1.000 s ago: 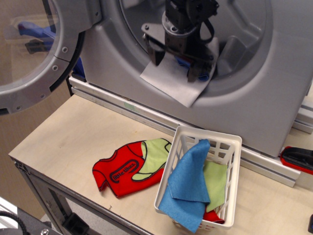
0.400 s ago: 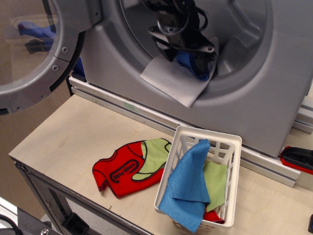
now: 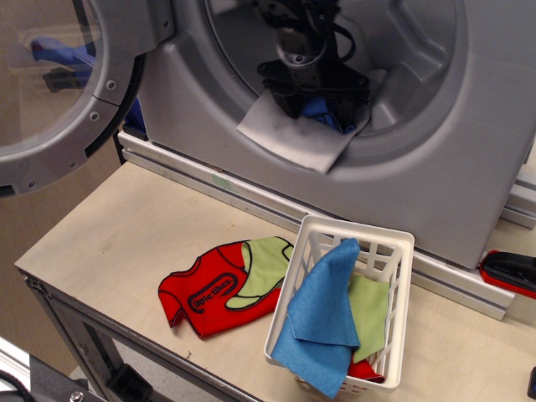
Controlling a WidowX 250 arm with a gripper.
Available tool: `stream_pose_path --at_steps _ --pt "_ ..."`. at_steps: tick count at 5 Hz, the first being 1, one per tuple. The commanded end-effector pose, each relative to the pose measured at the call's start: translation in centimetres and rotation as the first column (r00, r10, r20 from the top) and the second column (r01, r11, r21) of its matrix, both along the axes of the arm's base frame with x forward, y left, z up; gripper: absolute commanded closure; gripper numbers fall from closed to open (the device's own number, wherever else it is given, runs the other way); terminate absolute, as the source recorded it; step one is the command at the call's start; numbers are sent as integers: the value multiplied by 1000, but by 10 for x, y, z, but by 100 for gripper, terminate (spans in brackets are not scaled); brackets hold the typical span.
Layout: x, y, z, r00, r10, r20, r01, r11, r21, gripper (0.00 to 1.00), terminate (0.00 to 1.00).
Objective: Take clothes out of laundry machine
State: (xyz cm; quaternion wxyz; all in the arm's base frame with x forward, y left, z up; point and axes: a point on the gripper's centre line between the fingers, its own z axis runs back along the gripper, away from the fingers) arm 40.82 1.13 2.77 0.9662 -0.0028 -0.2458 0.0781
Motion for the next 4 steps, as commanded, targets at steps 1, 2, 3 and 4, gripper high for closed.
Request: stream_pose_path --at_steps 1,2,3,4 --pt "-10 5 -4 993 -32 -115 33 999 15 0 0" --pt "-12 3 -10 988 -41 -150 39 999 -18 100 0" --pt "-16 0 -12 982 -83 -171 86 996 10 100 0" --pt "-15 -1 -4 974 -104 -199 111 994 25 100 0"
